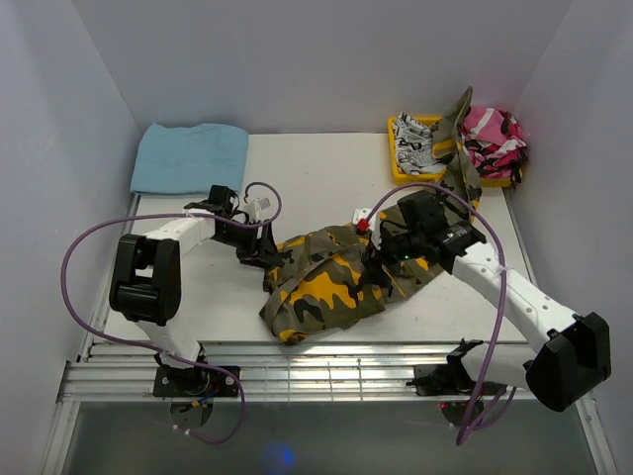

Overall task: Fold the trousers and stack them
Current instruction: Flatten the trousers out

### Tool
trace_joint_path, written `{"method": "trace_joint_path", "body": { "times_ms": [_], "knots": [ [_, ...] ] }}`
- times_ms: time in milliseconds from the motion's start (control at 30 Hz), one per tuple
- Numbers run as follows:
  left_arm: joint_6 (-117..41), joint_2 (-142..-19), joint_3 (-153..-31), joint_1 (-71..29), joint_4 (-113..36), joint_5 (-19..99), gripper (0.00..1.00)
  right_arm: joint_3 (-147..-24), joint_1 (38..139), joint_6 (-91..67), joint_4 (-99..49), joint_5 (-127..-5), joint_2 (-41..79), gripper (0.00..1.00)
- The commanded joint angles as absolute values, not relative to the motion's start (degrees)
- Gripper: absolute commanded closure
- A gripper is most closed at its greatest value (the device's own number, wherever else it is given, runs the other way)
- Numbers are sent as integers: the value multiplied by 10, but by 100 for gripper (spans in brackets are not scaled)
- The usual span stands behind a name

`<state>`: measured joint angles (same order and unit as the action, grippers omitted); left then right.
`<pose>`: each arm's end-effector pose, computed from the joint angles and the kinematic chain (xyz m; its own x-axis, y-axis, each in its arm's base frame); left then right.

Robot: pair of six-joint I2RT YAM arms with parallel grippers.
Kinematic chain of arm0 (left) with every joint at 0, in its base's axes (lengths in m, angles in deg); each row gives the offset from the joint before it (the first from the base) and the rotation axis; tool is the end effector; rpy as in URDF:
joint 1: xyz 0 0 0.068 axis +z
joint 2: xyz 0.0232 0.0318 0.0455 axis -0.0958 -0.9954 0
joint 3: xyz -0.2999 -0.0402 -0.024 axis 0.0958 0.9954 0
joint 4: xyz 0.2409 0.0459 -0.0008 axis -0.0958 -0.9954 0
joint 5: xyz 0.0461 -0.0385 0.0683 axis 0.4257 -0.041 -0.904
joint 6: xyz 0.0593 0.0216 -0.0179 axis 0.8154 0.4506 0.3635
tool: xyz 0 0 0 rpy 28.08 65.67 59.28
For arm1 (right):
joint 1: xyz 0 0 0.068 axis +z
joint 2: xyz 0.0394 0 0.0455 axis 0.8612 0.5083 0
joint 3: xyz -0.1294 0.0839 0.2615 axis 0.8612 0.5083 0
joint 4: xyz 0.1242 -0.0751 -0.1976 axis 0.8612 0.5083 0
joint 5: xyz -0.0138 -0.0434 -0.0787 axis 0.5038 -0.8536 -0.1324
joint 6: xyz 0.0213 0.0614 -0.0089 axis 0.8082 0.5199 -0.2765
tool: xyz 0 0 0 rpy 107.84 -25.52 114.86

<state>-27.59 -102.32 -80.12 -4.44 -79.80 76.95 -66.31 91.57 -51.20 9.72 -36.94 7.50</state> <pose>0.2917 -0.0882 0.2094 -0.9659 0.1495 -0.2112 0.2560 0.6707 -0.6962 0.1774 0.1479 0.3114 -0.1260 -0.5865 -0.8001 -0.9835 0.1794 0.0234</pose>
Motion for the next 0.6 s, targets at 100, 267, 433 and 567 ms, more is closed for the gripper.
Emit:
{"method": "trace_joint_path", "body": {
  "times_ms": [100, 267, 433, 567],
  "knots": [
    [-355, -1031, -800, -44, -708, 839, 55, -689, 914, -538, 42, -530, 127, 11],
    [-354, -1037, -797, -44, -695, 844, 87, -708, 885, -517, 3, -507, 214, 2],
    [-344, -1036, -787, -44, -695, 843, 100, -729, 882, -553, -33, -503, 247, 2],
    [-342, -1039, -785, -44, -695, 843, 100, -739, 880, -580, -35, -494, 262, 2]
  ]
}}
